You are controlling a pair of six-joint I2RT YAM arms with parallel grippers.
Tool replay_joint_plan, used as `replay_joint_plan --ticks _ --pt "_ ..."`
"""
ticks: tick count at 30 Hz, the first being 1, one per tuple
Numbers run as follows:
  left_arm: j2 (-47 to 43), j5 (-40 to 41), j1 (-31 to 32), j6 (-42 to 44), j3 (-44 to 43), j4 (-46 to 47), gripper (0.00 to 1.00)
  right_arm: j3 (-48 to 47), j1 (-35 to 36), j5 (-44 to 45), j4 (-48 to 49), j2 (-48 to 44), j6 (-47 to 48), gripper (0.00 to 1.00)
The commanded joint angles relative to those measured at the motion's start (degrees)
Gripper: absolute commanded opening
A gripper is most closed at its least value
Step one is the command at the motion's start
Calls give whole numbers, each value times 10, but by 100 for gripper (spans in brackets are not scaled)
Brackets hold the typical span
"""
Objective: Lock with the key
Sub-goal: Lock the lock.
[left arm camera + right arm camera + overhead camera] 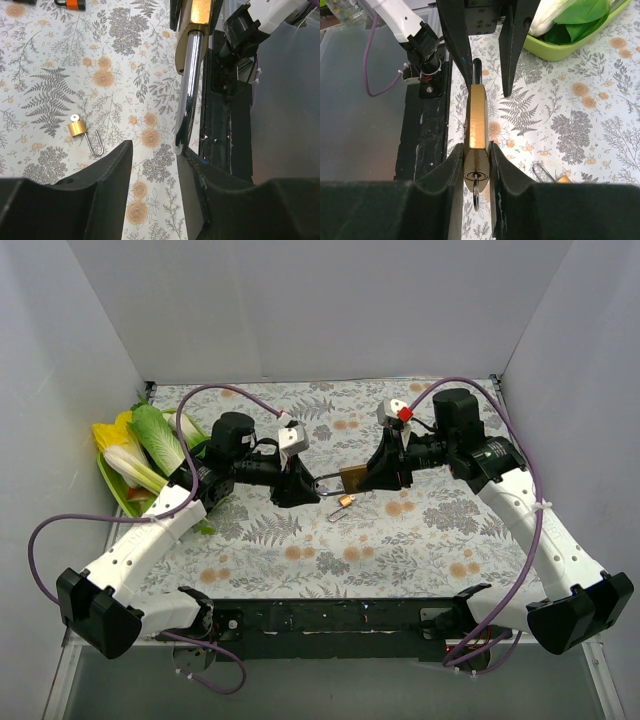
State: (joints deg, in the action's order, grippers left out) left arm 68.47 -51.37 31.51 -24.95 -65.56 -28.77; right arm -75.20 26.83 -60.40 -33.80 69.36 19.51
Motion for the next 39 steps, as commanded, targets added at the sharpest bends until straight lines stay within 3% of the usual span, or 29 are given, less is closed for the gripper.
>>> replay_joint_plan --ticks 1,4,11,12,16,19,32,39 --pt "-25 -18 17 35 2 0 42 -37 12 -14 18 0 27 1" --pt "-24 -29 18 59 1 -12 50 -43 11 -16 11 5 33 1" --pt "-19 -30 19 73 -11 -17 50 -44 11 -17 9 7 37 1" --pt "-18 -29 20 72 -12 -16 47 -43 11 -17 10 6 38 1" --pt "-6 -30 20 49 -23 -8 14 -36 11 -13 23 4 34 1" --pt "-3 -35 22 18 -22 16 1 -28 16 -16 38 4 30 1" --pt "27 -65 45 -127 -35 158 0 38 73 -2 131 -4 -4 1" --pt "30 -46 57 -232 -12 315 0 100 117 -24 197 -7 -70 1"
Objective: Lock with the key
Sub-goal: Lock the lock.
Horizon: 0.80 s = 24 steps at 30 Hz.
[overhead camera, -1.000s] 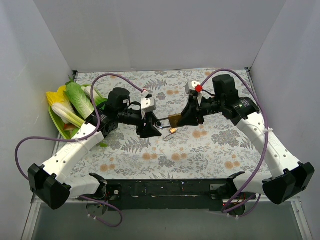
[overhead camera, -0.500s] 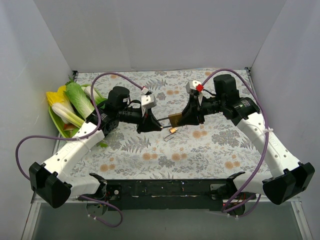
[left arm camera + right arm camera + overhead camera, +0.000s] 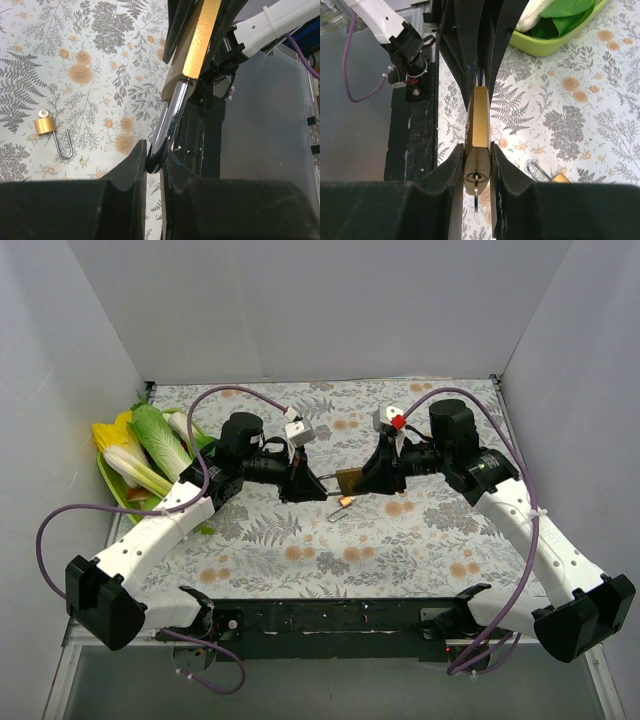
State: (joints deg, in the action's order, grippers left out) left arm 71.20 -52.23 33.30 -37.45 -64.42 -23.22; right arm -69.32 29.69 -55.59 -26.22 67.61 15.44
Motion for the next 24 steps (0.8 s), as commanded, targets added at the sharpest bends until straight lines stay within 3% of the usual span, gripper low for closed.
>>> replay_joint_plan --ticks 1,9,16,19,24 --pt "5 -38 41 -110 -25 268 0 51 94 -79 132 9 -53 1" --pt "28 -51 90 -105 -48 310 0 117 115 -96 284 26 -173 1" --pt "-11 -30 81 -29 -23 204 0 81 67 -101 157 15 -93 1" --pt "-31 -23 58 -23 -6 177 0 80 22 -106 149 5 -95 1" --pt "-48 -9 30 -25 10 158 9 60 -16 -105 144 -4 -102 1"
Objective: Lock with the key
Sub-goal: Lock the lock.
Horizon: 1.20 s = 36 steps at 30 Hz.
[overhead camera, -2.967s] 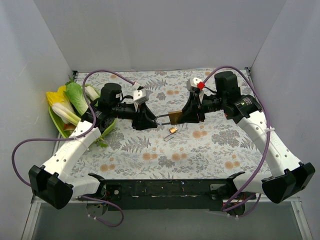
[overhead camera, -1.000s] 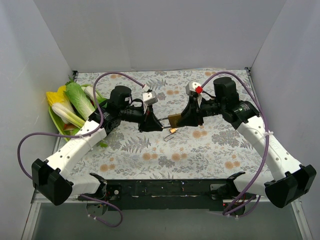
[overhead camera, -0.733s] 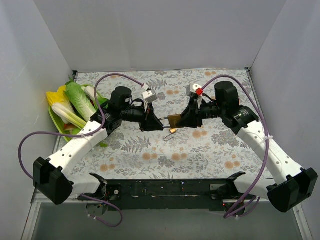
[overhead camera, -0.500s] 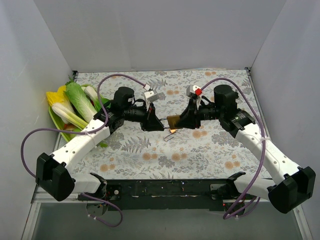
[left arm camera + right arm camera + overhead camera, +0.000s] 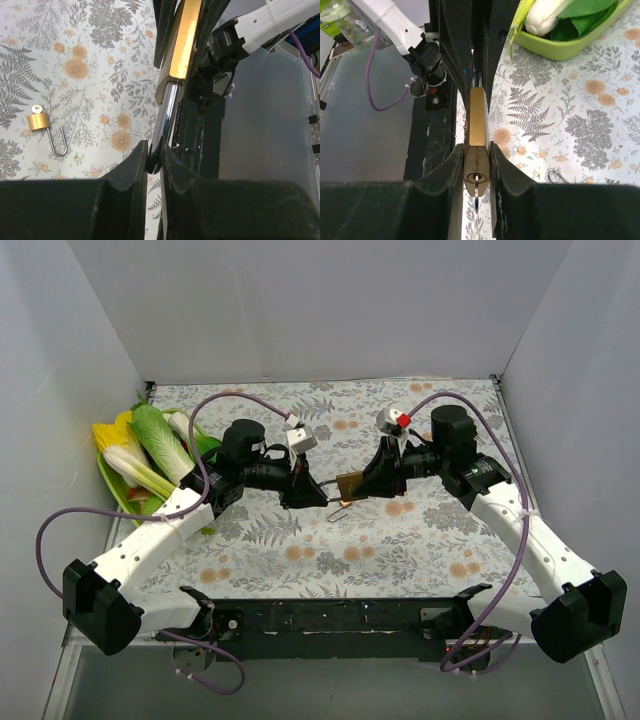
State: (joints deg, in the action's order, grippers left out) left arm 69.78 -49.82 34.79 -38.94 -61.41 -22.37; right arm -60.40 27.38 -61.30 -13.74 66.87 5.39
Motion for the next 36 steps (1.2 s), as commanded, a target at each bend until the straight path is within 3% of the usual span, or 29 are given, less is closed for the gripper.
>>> replay_joint_plan --ticks 1,7,12,18,23,31,33,35,36 --pt "-32 -38 13 -5 -22 146 13 -31 5 -50 19 1 -5 1" --pt "-24 -55 12 -7 -27 160 36 -33 2 -55 24 -3 -18 1" --pt "-17 -66 12 -3 -27 157 27 -37 2 -56 31 -5 -25 1" --pt "-28 -59 12 51 -24 75 37 -40 -7 -58 22 -9 -23 1" --pt "-24 -50 12 78 -27 30 39 -49 -7 -63 24 -11 -23 1" --pt "11 -56 12 24 -61 78 15 -45 14 -61 31 -13 -28 1" --pt "20 -56 12 13 -74 79 2 -53 15 -59 29 -10 -29 1" --pt "21 -49 13 11 -75 67 0 -61 15 -57 18 -6 -29 1" --pt "17 -43 13 14 -76 61 0 -67 14 -52 -7 0 -21 6"
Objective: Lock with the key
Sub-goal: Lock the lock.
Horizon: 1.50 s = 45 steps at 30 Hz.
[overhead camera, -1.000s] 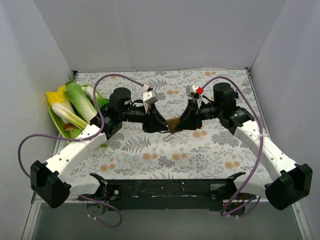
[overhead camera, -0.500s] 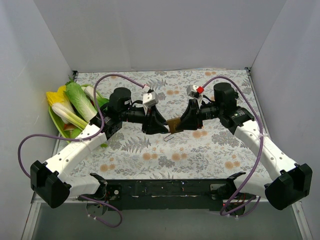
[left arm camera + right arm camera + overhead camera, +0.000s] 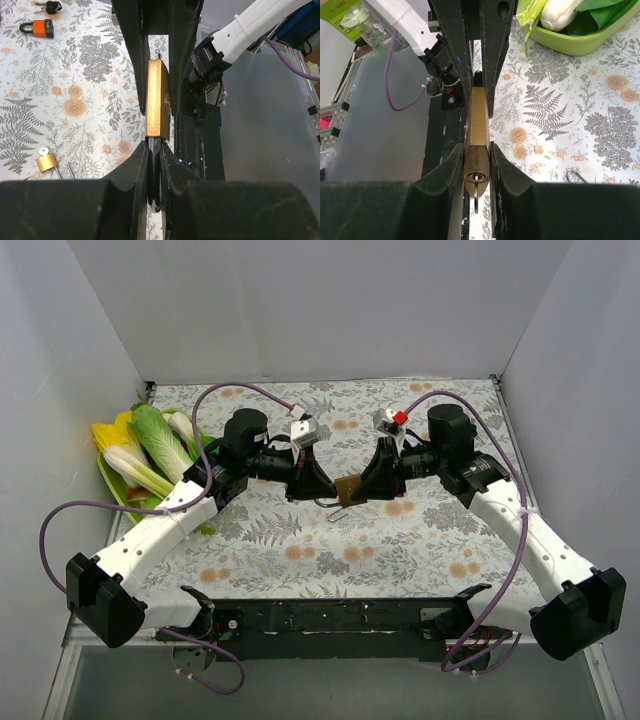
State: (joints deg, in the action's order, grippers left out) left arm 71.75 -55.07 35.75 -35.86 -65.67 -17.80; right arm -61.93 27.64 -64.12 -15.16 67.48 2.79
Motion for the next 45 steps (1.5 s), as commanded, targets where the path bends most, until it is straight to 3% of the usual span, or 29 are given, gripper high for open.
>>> replay_joint_plan --ticks 1,3,4,6,7,10,15,22,30,32,35,36,42,45 --pt "-6 13 0 -15 -27 12 0 -64 9 -24 -7 -3 11 15" --pt "-20 10 -6 -7 -19 8 0 -72 -2 -21 -34 6 21 32" --pt "-26 8 -9 -4 -13 9 0 -78 -7 -19 -54 7 24 59" --pt "-34 6 -14 6 -13 5 0 -84 -27 -19 -84 11 36 78" --pt "-35 1 -20 9 -12 2 0 -93 -35 -20 -118 12 55 83" --pt "-35 -13 -23 42 -20 -21 0 -116 -65 -27 -187 29 125 83" --pt "-37 -42 -23 52 -19 -31 0 -181 -73 -22 -354 72 256 65" --pt "-22 -56 -23 56 -28 -39 0 -198 -57 0 -385 92 303 46" --pt "-15 -50 -23 62 -29 -40 0 -202 -36 1 -382 99 303 39" --pt "-14 -49 -23 63 -30 -40 0 -202 -29 0 -383 100 302 33" --pt "-14 -46 -23 63 -29 -40 0 -199 -26 -1 -378 102 295 15" --pt "-15 -42 -22 62 -27 -40 0 -198 -26 -3 -375 102 290 2" --pt "-27 -15 -28 69 -13 -45 0 -194 -45 1 -391 106 268 1" --pt "-35 -22 -44 84 1 -45 0 -206 -85 -25 -436 115 315 1"
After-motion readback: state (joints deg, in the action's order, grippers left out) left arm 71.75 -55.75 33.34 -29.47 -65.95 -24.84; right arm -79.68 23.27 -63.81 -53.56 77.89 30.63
